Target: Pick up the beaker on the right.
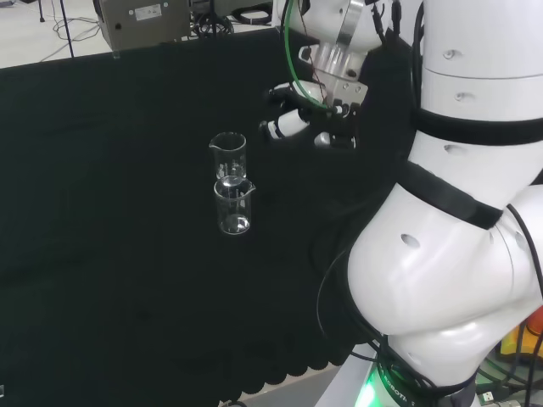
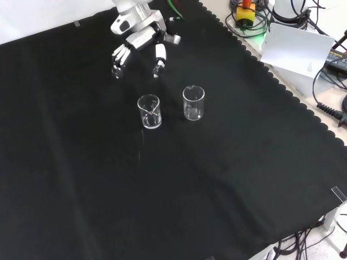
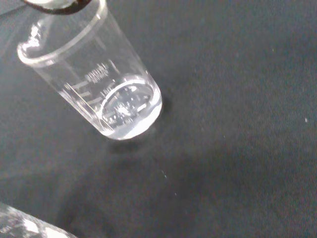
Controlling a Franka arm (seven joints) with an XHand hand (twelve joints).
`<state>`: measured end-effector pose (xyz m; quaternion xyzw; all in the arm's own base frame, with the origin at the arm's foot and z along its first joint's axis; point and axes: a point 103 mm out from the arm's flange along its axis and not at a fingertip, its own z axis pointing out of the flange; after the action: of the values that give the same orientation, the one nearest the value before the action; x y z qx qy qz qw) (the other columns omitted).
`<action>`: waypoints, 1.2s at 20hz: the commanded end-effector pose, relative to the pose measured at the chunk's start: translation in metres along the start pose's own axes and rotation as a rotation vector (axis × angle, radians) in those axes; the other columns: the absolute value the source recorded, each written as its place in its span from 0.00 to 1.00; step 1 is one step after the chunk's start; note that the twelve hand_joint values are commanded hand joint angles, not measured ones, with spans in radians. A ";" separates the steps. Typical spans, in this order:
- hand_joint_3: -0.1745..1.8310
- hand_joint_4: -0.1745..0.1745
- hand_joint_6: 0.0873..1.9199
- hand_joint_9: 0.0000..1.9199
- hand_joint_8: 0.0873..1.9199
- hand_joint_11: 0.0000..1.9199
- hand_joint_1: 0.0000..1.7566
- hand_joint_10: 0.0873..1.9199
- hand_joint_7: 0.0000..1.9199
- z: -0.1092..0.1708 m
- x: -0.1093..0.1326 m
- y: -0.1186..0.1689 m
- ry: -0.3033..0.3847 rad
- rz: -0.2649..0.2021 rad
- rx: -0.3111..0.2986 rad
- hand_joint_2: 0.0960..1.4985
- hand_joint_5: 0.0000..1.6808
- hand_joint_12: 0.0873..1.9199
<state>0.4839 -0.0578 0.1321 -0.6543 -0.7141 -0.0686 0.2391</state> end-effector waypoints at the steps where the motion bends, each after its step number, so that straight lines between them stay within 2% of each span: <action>1: 0.36 0.41 0.00 0.16 0.28 0.01 0.42 0.30 0.05 0.020 -0.012 0.015 0.074 -0.040 -0.004 0.37 0.20 0.72; 4: 0.36 0.43 0.00 0.08 0.22 0.00 0.43 0.28 0.01 0.025 -0.012 0.020 0.083 -0.047 0.009 0.37 0.16 0.65; 7: 0.36 0.44 0.00 0.06 0.19 0.00 0.44 0.29 0.00 0.030 -0.013 0.023 0.086 -0.059 0.002 0.36 0.15 0.60; 14: 0.36 0.45 0.00 0.10 0.21 0.00 0.47 0.30 0.03 0.045 -0.012 0.033 0.133 -0.102 0.029 0.35 0.16 0.62; 19: 0.37 0.46 0.00 0.13 0.23 0.00 0.47 0.30 0.07 0.058 -0.006 0.039 0.192 -0.158 0.052 0.34 0.16 0.63; 21: 0.37 0.46 0.00 0.14 0.24 0.00 0.47 0.30 0.08 0.062 -0.003 0.042 0.219 -0.178 0.094 0.34 0.17 0.64; 24: 0.38 0.48 0.00 0.12 0.23 0.00 0.47 0.29 0.06 0.067 0.000 0.044 0.243 -0.208 0.089 0.33 0.15 0.64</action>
<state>0.5082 -0.0326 0.0687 -0.5771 -0.7406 -0.1243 0.3210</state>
